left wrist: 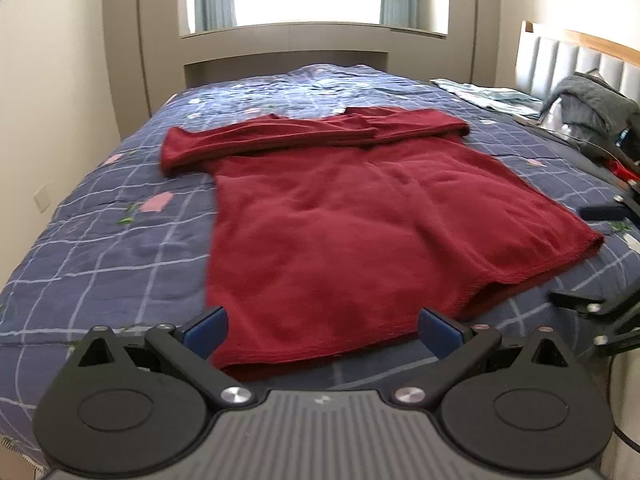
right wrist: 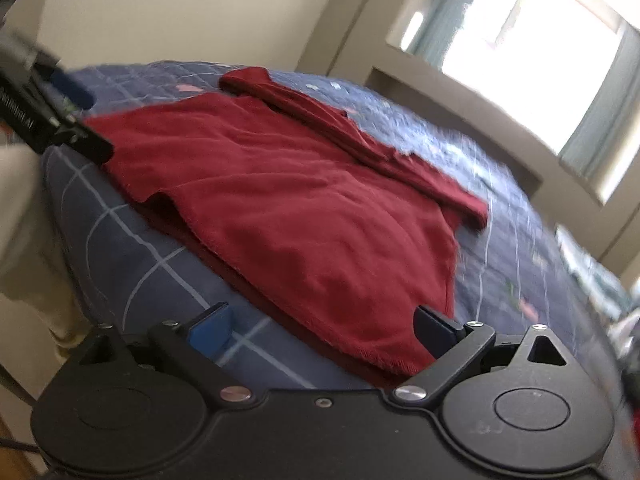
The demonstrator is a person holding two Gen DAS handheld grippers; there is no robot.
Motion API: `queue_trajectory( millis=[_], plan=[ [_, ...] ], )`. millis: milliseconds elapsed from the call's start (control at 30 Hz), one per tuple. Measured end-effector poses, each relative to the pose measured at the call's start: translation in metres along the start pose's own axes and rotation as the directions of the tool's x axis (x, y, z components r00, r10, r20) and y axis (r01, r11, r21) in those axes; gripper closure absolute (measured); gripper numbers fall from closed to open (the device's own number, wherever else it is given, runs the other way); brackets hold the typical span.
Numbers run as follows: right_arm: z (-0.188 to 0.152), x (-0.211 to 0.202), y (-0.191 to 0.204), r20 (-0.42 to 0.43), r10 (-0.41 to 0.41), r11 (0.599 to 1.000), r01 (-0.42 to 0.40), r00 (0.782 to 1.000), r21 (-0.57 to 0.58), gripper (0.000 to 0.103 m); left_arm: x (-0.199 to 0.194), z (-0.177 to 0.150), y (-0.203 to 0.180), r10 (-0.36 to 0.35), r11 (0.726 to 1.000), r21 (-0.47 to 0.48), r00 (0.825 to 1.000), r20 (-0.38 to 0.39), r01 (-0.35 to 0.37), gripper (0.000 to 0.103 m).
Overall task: Fold small clothes
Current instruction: 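Move both grippers to the sweater's hem edge and grasp it, then lift the hem edge with both grippers and fold it over the body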
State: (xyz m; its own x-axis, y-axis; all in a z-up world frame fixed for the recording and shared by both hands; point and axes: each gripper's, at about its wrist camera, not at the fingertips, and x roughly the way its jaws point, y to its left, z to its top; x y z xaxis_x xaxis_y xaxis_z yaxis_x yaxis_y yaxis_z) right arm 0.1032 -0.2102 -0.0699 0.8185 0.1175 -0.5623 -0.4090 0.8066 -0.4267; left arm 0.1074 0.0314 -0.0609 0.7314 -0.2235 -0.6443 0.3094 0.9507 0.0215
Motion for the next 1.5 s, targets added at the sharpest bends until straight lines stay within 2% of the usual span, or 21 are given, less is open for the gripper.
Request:
queue_trajectory(
  millis=[100,200,233,267,367,500,567,633,700,767,833,900,1000,1033,1067,1133,1200,1233,1300,1333,1500],
  plan=[
    [0.003,0.005,0.005,0.036,-0.016,0.999,0.017,0.999,-0.038,0.015,-0.001,-0.001,-0.009,-0.009,0.999,0.033,1.0,0.006,0.009,0.0],
    [0.004,0.008,0.008,0.059,0.002,0.999,0.001,0.998,-0.053,0.046,-0.001,-0.003,-0.018,-0.008,0.996,0.086,1.0,0.008,0.007,0.0],
    [0.005,0.008,0.008,0.061,0.017,0.999,-0.014,0.998,-0.051,0.064,-0.001,-0.004,-0.02,-0.01,0.995,0.103,1.0,0.007,0.01,0.0],
    [0.005,0.008,0.006,0.064,0.03,0.999,-0.028,0.998,-0.038,0.078,-0.001,-0.005,-0.023,-0.013,0.992,0.126,1.0,0.007,0.012,0.0],
    [0.01,0.004,-0.007,0.078,0.069,0.997,-0.073,0.995,0.038,0.091,0.002,-0.007,-0.033,-0.003,0.982,0.188,1.0,0.009,0.001,0.0],
    [0.025,-0.001,-0.035,0.106,0.119,0.97,-0.139,0.987,0.201,0.096,0.008,-0.008,-0.051,0.008,0.964,0.265,0.999,0.047,-0.02,0.0],
    [0.035,-0.004,-0.046,0.129,0.131,0.958,-0.159,0.983,0.239,0.097,0.014,-0.006,-0.061,0.022,0.952,0.302,0.997,0.07,-0.042,0.0],
    [0.043,-0.007,-0.053,0.149,0.132,0.954,-0.166,0.98,0.249,0.097,0.025,-0.001,-0.071,0.068,0.941,0.326,0.994,0.083,-0.092,0.003],
    [0.047,-0.012,-0.058,0.161,0.124,0.958,-0.16,0.979,0.237,0.097,0.033,0.004,-0.073,0.113,0.934,0.331,0.99,0.08,-0.133,0.018],
    [0.049,-0.015,-0.059,0.165,0.112,0.965,-0.147,0.98,0.218,0.097,0.039,0.008,-0.073,0.167,0.924,0.334,0.982,0.083,-0.185,0.026],
    [0.047,-0.018,-0.059,0.161,0.104,0.971,-0.136,0.981,0.198,0.097,0.041,0.008,-0.069,0.217,0.902,0.359,0.971,0.1,-0.239,0.034],
    [0.04,-0.019,-0.054,0.143,0.093,0.979,-0.117,0.985,0.167,0.097,0.043,0.004,-0.064,0.264,0.865,0.41,0.957,0.116,-0.289,0.048],
    [0.024,-0.012,-0.043,0.097,0.104,0.983,-0.117,0.99,0.14,0.096,0.046,-0.003,-0.055,0.325,0.806,0.482,0.938,0.125,-0.343,0.056],
    [0.018,-0.008,-0.037,0.079,0.099,0.986,-0.109,0.992,0.125,0.094,0.046,-0.005,-0.052,0.329,0.796,0.497,0.936,0.122,-0.345,0.058],
    [0.012,-0.004,-0.031,0.058,0.085,0.991,-0.091,0.995,0.101,0.089,0.047,-0.007,-0.049,0.332,0.788,0.512,0.936,0.116,-0.343,0.066],
    [0.002,0.005,-0.022,0.025,0.055,0.996,-0.056,0.998,0.062,0.081,0.046,-0.011,-0.047,0.326,0.769,0.548,0.939,0.106,-0.329,0.076],
    [-0.005,0.012,-0.017,0.013,0.027,0.999,-0.027,1.0,0.035,0.077,0.044,-0.013,-0.047,0.299,0.767,0.565,0.949,0.103,-0.304,0.098],
    [-0.006,0.014,-0.017,0.019,0.019,1.0,-0.019,1.0,0.022,0.077,0.044,-0.012,-0.047,0.29,0.765,0.573,0.952,0.102,-0.294,0.099],
    [-0.003,0.015,-0.019,0.022,0.016,1.0,-0.016,1.0,0.008,0.084,0.038,-0.012,-0.049,0.283,0.743,0.597,0.951,0.129,-0.302,0.099],
    [-0.002,0.015,-0.02,0.026,0.004,1.0,-0.004,1.0,0.0,0.095,0.035,-0.012,-0.05,0.278,0.732,0.61,0.95,0.142,-0.305,0.099],
    [0.005,-0.003,-0.033,0.046,0.006,1.0,-0.006,0.999,-0.003,0.098,0.012,-0.013,-0.05,0.249,0.701,0.649,0.954,0.164,-0.295,0.101]
  ],
)
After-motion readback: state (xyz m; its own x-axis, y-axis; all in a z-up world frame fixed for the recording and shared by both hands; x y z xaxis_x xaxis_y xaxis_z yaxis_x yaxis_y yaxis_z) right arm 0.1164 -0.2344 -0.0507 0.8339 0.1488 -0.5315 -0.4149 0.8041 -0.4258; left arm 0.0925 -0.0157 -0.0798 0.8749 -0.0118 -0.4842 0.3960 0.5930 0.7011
